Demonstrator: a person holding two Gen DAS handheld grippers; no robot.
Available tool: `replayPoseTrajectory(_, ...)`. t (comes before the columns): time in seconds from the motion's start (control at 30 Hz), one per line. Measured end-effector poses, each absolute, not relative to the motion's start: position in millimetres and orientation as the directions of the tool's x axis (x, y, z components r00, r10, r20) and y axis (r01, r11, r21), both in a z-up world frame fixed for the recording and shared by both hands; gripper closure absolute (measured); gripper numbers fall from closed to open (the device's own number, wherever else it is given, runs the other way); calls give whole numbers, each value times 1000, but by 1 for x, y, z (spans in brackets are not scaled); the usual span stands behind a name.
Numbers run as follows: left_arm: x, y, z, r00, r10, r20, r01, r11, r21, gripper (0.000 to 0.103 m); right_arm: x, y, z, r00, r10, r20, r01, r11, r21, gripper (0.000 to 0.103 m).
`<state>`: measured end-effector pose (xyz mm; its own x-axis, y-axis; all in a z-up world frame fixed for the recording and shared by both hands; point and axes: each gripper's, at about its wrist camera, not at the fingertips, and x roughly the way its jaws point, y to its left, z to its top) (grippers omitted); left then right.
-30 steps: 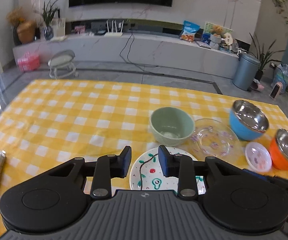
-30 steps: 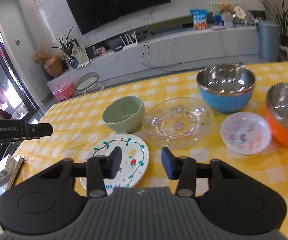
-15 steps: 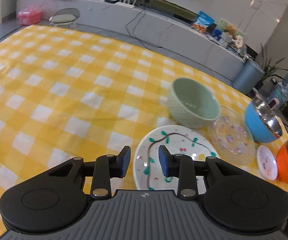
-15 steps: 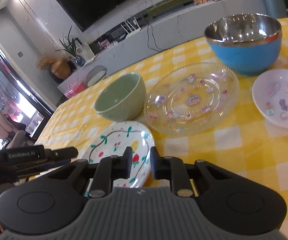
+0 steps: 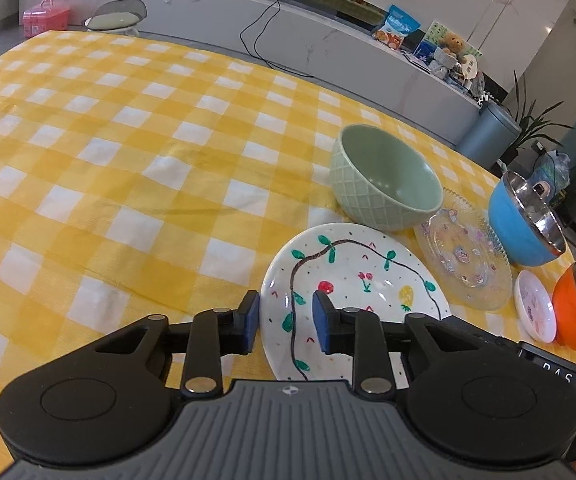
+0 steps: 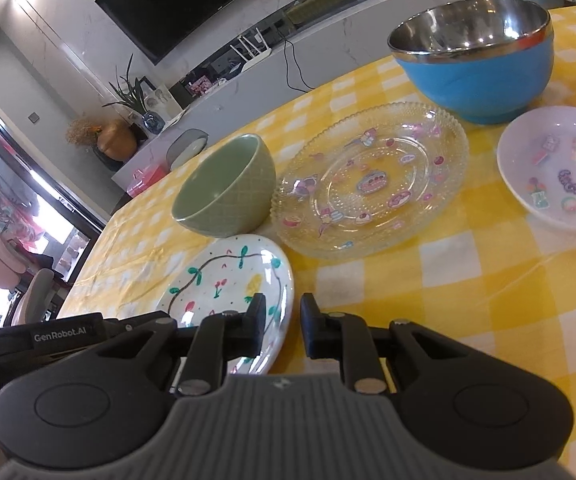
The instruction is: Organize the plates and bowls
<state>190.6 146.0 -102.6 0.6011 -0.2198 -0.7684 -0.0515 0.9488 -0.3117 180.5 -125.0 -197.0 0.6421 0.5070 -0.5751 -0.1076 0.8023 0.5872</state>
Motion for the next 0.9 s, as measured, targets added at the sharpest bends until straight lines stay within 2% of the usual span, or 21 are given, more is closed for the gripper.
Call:
replayPoseTrajectory(0.1, 190, 146, -103, 603, -200, -772, -58, 955, -292, 84, 180, -127, -200, 642, 517, -567, -102, 789, 605, 92)
replayPoseTrajectory(0.27, 191, 151, -104, 601, -210, -771, -75, 946, -316, 86, 180, -131, -202, 642, 523, -561, -87, 777, 624, 97)
replayPoseTrajectory(0.9, 167, 129, -68, 549, -211, -808, -50, 957, -284, 91, 156, -160, -187, 599, 543, -589, 9, 730, 683, 98)
